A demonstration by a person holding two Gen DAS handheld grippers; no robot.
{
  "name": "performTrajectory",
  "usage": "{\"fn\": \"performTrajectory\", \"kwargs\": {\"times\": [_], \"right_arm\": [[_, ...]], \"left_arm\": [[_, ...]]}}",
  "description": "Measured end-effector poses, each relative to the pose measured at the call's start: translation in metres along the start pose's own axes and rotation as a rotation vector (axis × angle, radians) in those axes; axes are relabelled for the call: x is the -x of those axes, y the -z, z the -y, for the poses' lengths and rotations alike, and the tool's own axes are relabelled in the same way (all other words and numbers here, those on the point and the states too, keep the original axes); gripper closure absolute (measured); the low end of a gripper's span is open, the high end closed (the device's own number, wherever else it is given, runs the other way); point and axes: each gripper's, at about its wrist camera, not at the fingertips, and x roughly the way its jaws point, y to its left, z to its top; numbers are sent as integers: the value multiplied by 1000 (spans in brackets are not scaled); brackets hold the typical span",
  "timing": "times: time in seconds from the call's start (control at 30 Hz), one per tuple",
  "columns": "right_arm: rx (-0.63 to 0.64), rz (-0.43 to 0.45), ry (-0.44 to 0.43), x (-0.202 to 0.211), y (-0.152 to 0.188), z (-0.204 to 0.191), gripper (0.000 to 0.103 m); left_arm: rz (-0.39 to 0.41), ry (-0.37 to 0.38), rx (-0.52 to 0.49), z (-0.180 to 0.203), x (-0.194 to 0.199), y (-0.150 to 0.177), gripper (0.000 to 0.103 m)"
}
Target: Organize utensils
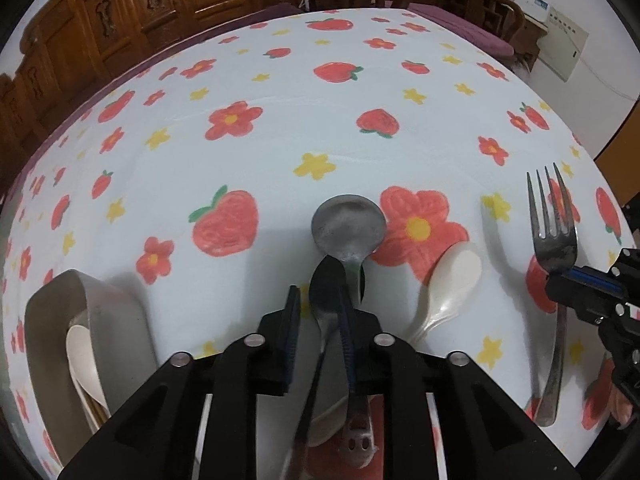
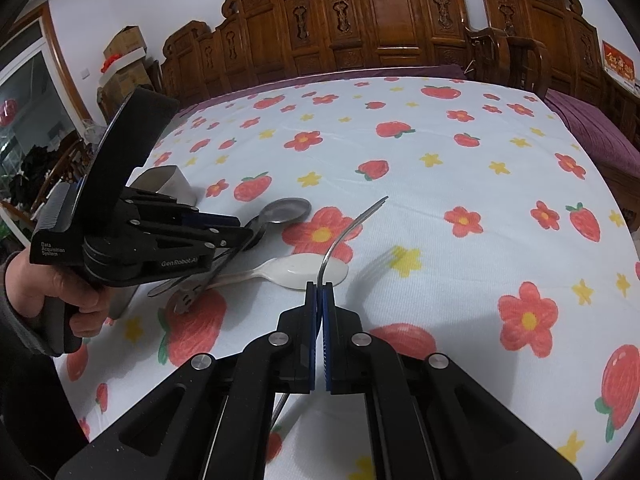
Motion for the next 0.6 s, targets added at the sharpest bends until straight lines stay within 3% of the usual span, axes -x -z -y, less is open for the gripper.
{"fn": "performTrajectory", "kwargs": {"times": [0.2,0.6], "right_arm": [[-2,1,-2,1,0,1,99],[-4,1,-1,2,0,3,99]], "left_arm": [[5,-4,-24,8,-3,-4,64],[22,75,-28,20,-1,-5,63]]}}
